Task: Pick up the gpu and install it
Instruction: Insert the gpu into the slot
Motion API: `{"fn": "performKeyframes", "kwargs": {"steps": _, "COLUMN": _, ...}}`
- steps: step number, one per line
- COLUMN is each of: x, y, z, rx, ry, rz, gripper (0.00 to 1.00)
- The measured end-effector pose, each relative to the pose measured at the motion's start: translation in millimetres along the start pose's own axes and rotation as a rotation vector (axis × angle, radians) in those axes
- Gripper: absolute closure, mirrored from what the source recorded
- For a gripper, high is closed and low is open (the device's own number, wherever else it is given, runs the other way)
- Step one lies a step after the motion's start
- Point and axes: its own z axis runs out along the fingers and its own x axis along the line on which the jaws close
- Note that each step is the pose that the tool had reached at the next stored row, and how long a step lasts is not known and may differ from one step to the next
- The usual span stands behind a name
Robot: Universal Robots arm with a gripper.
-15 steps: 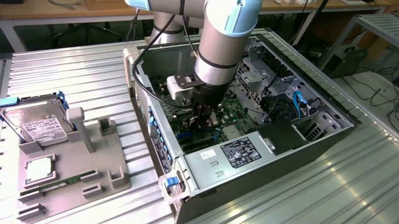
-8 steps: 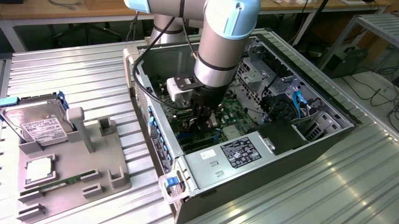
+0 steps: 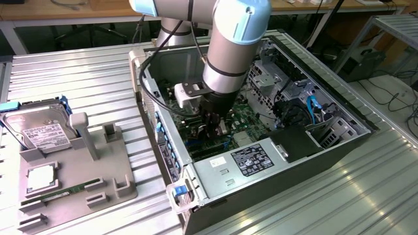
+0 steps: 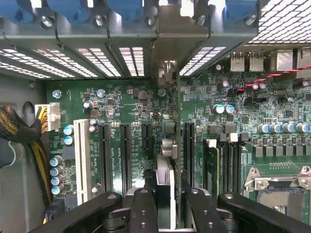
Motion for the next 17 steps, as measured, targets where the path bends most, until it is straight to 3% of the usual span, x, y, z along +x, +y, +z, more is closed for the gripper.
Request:
{"fn": "performKeyframes", "kwargs": {"steps": 2, "x": 0.3, "y": 0.2, "z": 3.2, "rx": -0.0007, "ry": 0.0017, "rz": 0.0, "gripper": 0.72}}
{"fn": "performKeyframes", "kwargs": {"steps": 10, "x": -0.2, "y": 0.0, "z": 6.0, "rx": 0.0014, "ry": -0.003, "rz": 0.0, "gripper": 0.71}}
{"fn": "performKeyframes", "kwargs": {"steps": 11, "x": -0.1, "y": 0.1, "z": 5.1, "rx": 0.0008, "ry": -0.001, "rz": 0.0, "gripper": 0.71}}
{"fn": "performKeyframes", "kwargs": {"steps": 12, "x": 0.1, "y": 0.2, "z": 3.6, "rx": 0.0004, "ry": 0.0004, "rz": 0.0, "gripper": 0.71}}
{"fn": "performKeyframes", "kwargs": {"steps": 13, "x": -0.1, "y": 0.3, "z": 0.6, "rx": 0.0019, "ry": 0.0, "rz": 0.0, "gripper": 0.65}}
{"fn": "performKeyframes", "kwargs": {"steps": 17, "x": -0.7, "y": 0.7, "z": -18.0, "rx": 0.0042, "ry": 0.0025, "rz": 0.0, "gripper": 0.65}}
